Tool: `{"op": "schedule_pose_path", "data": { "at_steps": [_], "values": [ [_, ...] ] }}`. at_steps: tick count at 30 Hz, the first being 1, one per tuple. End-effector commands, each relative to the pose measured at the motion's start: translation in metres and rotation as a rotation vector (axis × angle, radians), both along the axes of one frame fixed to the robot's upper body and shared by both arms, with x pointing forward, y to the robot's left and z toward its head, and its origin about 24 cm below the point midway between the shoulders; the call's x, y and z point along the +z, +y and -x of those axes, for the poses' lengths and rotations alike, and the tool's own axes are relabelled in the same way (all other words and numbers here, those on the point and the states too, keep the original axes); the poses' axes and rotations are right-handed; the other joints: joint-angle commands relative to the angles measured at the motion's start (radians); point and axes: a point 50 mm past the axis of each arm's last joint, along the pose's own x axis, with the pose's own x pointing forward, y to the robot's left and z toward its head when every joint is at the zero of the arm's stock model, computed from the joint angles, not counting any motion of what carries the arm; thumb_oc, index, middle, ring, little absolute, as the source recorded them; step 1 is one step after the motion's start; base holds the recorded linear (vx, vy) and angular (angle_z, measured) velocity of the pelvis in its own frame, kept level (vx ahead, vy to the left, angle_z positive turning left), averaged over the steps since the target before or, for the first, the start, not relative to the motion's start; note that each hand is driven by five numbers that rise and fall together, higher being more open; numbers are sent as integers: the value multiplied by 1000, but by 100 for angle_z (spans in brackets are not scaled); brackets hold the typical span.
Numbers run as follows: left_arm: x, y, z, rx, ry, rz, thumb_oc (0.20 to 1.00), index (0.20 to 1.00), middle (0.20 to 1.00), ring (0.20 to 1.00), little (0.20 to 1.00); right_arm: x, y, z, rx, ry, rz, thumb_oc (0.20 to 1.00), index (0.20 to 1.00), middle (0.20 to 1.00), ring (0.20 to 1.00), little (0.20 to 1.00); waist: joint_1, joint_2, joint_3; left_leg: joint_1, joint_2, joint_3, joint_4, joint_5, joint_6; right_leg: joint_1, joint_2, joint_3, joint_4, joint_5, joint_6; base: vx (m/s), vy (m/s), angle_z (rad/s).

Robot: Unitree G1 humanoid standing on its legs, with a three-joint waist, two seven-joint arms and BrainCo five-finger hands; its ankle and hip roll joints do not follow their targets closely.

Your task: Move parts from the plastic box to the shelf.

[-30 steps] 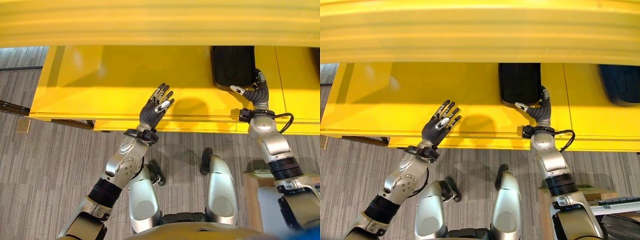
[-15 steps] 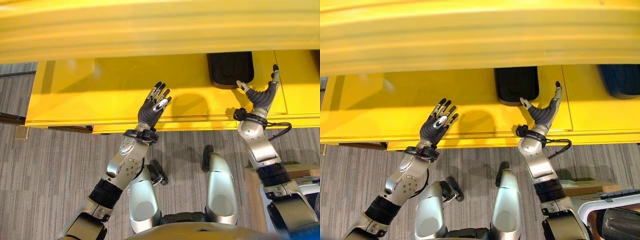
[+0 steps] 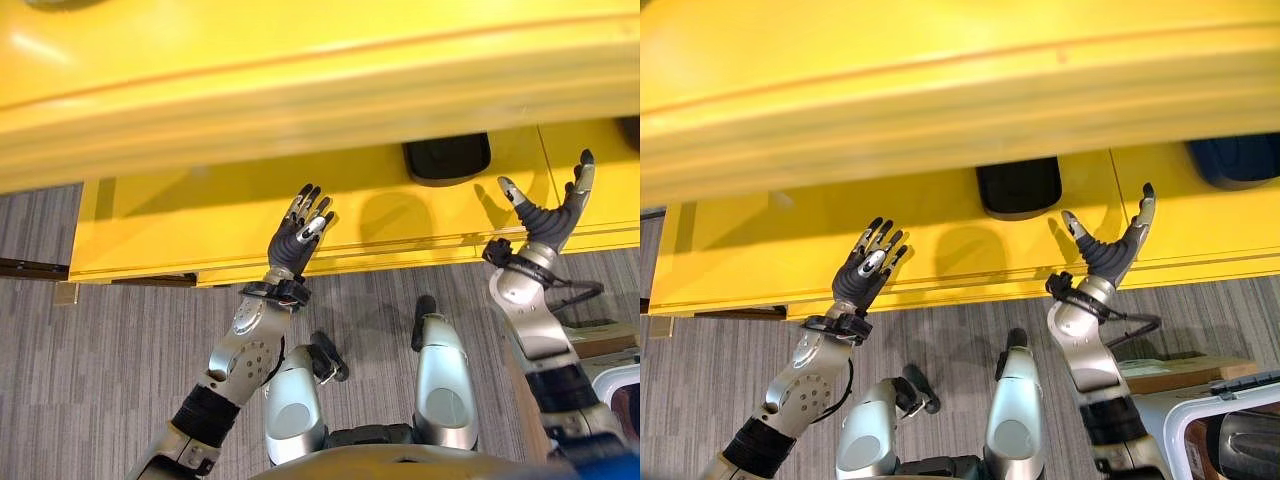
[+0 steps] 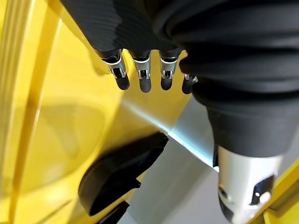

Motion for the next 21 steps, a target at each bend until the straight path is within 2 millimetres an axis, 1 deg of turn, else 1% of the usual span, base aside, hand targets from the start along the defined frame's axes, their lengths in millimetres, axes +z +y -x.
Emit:
{"op": "schedule_pose_path", "data": {
  "at_steps": [1, 2, 3, 7, 8, 9, 10, 11, 12, 13, 14, 15, 16, 17, 18, 19, 20, 21],
  "values": [
    [16, 10, 12, 39, -107, 8, 1000, 1000, 1000, 1000, 1000, -1, -1, 4, 129, 19, -34, 1000, 1000, 1000, 1000, 1000, -29, -18, -121, 15, -54, -83, -153, 81, 48, 65, 52, 6, 57, -128, 0, 50, 45, 2],
    [12, 14, 13, 56, -91, 0, 1000, 1000, 1000, 1000, 1000, -6, -2, 8, 156, 46, -40, 1000, 1000, 1000, 1000, 1000, -34, -21, -129, 27, -55, -80, -172, 87, 46, 77, 52, 5, 35, -119, 5, 57, 62, 5],
    [3, 23, 18, 79, -56, 8, 1000, 1000, 1000, 1000, 1000, -19, -5, 18, 209, 123, -70, 1000, 1000, 1000, 1000, 1000, -41, -27, -150, 57, -62, -74, -221, 103, 40, 106, 50, 3, -26, -95, 17, 45, 51, 4],
    [2, 25, 19, 83, -51, 5, 1000, 1000, 1000, 1000, 1000, -21, -5, 20, 216, 135, -75, 1000, 1000, 1000, 1000, 1000, -42, -28, -154, 63, -64, -74, -230, 107, 40, 113, 50, 2, -36, -90, 18, 2, 51, 1],
    [-20, 44, 43, 66, -55, -94, 1000, 1000, 1000, 1000, 1000, -46, -18, 41, 238, 238, -119, 1000, 1000, 1000, 1000, 1000, -17, -50, -220, 120, -84, -72, -338, 158, 21, 182, 27, -34, -183, -1, 68, -47, 227, 3],
    [-20, 43, 45, 32, -90, -132, 1000, 1000, 1000, 1000, 1000, -49, -19, 40, 245, 248, -151, 1000, 1000, 1000, 1000, 1000, -12, -53, -227, 125, -86, -66, -343, 158, 22, 187, 20, -44, -193, 8, 77, -85, 347, 14],
    [-21, 41, 49, -46, -119, -161, 1000, 1000, 1000, 1000, 1000, -62, -21, 39, 267, 324, -279, 1000, 1000, 1000, 1000, 1000, -7, -58, -233, 130, -95, -57, -349, 155, 28, 192, 8, -53, -205, 22, 90, -67, 207, 16],
    [-21, 41, 49, -56, -124, -161, 1000, 1000, 1000, 1000, 1000, -63, -21, 39, 269, 336, -289, 1000, 1000, 1000, 1000, 1000, -6, -58, -233, 131, -96, -56, -349, 155, 29, 193, 7, -53, -206, 24, 91, -78, 251, 3],
    [-22, 38, 50, -116, -154, -173, 1000, 1000, 1000, 1000, 1000, -76, -21, 40, 262, 381, -384, 1000, 1000, 1000, 1000, 1000, -3, -63, -234, 132, -106, -49, -342, 146, 38, 195, -1, -56, -214, 37, 100, -63, 219, -2],
    [-20, 35, 51, -167, -192, -189, 1000, 1000, 1000, 1000, 1000, -80, -20, 39, 258, 390, -395, 1000, 1000, 1000, 1000, 1000, -4, -65, -234, 132, -112, -45, -338, 141, 44, 194, -6, -54, -217, 45, 105, -91, 334, -12],
    [-16, 29, 51, -252, -269, -218, 1000, 1000, 1000, 1000, 1000, -82, -18, 39, 255, 391, -391, 1000, 1000, 1000, 1000, 1000, -8, -69, -231, 129, -122, -34, -331, 131, 56, 189, -20, -53, -223, 67, 111, -74, 301, -1],
    [-14, 26, 50, -294, -293, -221, 1000, 1000, 1000, 1000, 1000, -84, -17, 38, 251, 396, -395, 1000, 1000, 1000, 1000, 1000, -11, -71, -229, 128, -128, -28, -329, 126, 61, 183, -28, -51, -227, 81, 114, -89, 431, -16],
    [-13, 18, 48, -391, -319, -217, 1000, 1000, 1000, 1000, 1000, -89, -16, 36, 237, 426, -421, 1000, 1000, 1000, 1000, 1000, -26, -72, -223, 129, -146, -14, -330, 113, 73, 164, -52, -40, -247, 132, 123, -63, 373, -18],
    [-13, 15, 47, -423, -321, -219, 1000, 1000, 1000, 1000, 1000, -91, -16, 35, 232, 437, -430, 1000, 1000, 1000, 1000, 1000, -33, -72, -221, 130, -154, -10, -334, 109, 76, 155, -60, -32, -256, 154, 129, -48, 328, -22],
    [-13, 13, 47, -432, -322, -222, 1000, 1000, 1000, 1000, 1000, -92, -16, 35, 231, 441, -433, 1000, 1000, 1000, 1000, 1000, -36, -72, -221, 131, -158, -8, -337, 107, 78, 152, -63, -29, -261, 162, 132, -15, 231, -16],
    [-16, 10, 46, -460, -313, -244, 1000, 1000, 1000, 1000, 1000, -95, -16, 34, 234, 460, -438, 1000, 1000, 1000, 1000, 1000, -48, -73, -220, 140, -170, 7, -350, 104, 82, 142, -74, -32, -280, 194, 141, -21, 288, -32],
    [-22, 7, 48, -476, -283, -262, 1000, 1000, 1000, 1000, 1000, -97, -15, 34, 254, 473, -418, 1000, 1000, 1000, 1000, 1000, -51, -76, -218, 159, -171, 43, -377, 110, 75, 127, -83, -65, -292, 233, 152, -25, 280, -44],
    [-23, 7, 48, -476, -281, -263, 1000, 1000, 1000, 1000, 1000, -97, -14, 33, 259, 474, -414, 1000, 1000, 1000, 1000, 1000, -51, -76, -218, 163, -171, 49, -383, 111, 74, 123, -86, -71, -288, 243, 155, -52, 225, -69]
  ]
}}
